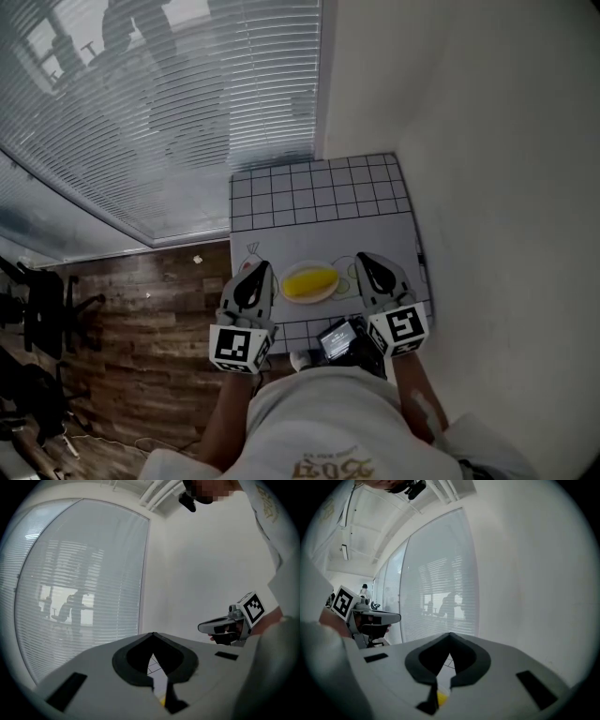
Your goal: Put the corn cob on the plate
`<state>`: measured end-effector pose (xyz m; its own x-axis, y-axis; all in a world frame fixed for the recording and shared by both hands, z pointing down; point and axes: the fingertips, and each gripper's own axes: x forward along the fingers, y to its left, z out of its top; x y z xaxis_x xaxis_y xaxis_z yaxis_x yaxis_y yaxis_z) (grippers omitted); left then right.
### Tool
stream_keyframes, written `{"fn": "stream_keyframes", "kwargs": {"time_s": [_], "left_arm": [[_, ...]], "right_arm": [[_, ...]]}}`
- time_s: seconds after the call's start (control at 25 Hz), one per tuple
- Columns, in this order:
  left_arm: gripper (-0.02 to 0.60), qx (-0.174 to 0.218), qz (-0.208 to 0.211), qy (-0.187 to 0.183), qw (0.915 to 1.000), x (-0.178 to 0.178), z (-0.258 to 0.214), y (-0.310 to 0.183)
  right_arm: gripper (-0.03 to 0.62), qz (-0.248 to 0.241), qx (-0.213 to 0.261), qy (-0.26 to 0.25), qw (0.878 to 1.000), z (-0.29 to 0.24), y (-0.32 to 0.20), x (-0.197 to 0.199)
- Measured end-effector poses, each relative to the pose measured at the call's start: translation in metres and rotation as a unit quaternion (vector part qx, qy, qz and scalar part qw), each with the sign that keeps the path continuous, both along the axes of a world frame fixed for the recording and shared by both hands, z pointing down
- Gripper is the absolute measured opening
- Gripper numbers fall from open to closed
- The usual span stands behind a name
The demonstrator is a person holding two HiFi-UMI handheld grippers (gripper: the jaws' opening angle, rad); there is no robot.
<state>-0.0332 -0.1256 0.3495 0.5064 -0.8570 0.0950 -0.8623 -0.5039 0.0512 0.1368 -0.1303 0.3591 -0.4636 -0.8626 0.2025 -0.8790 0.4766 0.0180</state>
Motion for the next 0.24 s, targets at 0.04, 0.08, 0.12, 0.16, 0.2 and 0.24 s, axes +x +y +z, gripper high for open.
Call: {"fn": "stream_keyframes", "kwargs": {"time_s": [0.04,0.08,0.12,0.16,0.2,0.24], "left_arm": [[0.006,-0.001,0.0,0.0,1.0,0.0,0.0005,-0.0009],[0.006,-0.002,0.0,0.0,1.0,-0.0002,0.0008,-0.0016],[0.006,-0.003,0.0,0.002,1.0,-0.0004,0.001,-0.0022],[0.006,-0.004,-0.001,0.003,1.0,-0.0006,0.0011,-0.0029],[0.006,-0.004,-0.001,0.004,1.0,-0.0007,0.0012,-0.0036],[0.006,-0.005,-0.001,0.004,1.0,-0.0008,0.0013,-0.0043]], "right_arm": [[0.006,-0.001,-0.001,0.0,1.0,0.0006,-0.0005,-0.0005],[0.006,-0.002,-0.002,0.0,1.0,0.0012,-0.0008,-0.0013],[0.006,-0.004,-0.003,0.001,1.0,0.0018,-0.0012,-0.0022],[0.006,-0.005,-0.004,0.002,1.0,0.0024,-0.0016,-0.0031],[0.006,-0.006,-0.005,0.003,1.0,0.0029,-0.002,-0.0037],[0.006,-0.007,-0.006,0.004,1.0,0.0035,-0.0024,-0.0043]]}}
